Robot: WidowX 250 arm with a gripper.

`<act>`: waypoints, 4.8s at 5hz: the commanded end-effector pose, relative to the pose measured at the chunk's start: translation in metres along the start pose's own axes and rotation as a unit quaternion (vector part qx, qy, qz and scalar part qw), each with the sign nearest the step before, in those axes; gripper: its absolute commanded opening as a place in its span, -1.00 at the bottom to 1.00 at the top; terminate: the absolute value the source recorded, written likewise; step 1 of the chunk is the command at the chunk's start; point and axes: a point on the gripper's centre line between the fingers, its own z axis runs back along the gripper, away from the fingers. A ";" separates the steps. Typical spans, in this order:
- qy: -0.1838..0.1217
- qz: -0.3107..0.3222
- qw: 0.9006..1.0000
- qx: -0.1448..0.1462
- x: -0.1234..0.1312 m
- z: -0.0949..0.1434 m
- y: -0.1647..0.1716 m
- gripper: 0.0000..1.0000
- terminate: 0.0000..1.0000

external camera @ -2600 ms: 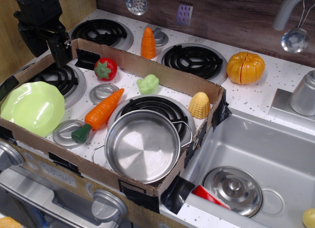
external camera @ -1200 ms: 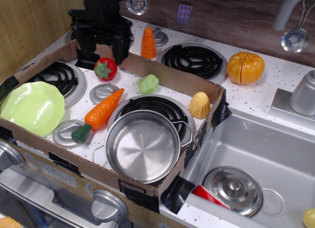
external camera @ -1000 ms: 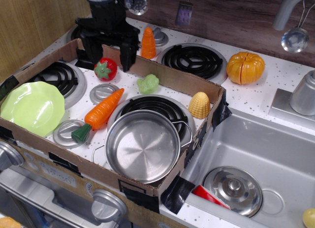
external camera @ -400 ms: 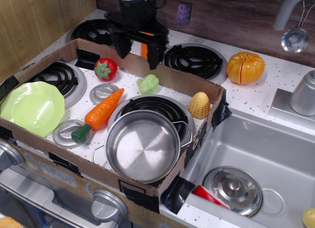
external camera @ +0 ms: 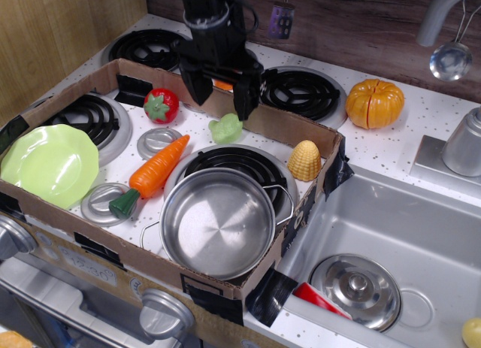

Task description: Put broccoli in pot

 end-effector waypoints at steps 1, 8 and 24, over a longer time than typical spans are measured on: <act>-0.009 0.003 1.000 -0.015 0.013 -0.004 0.020 1.00 -1.00; -0.006 0.018 1.000 -0.003 0.015 0.010 0.017 -1.00 -1.00; 0.077 0.188 0.977 0.069 -0.100 0.064 -0.054 1.00 -1.00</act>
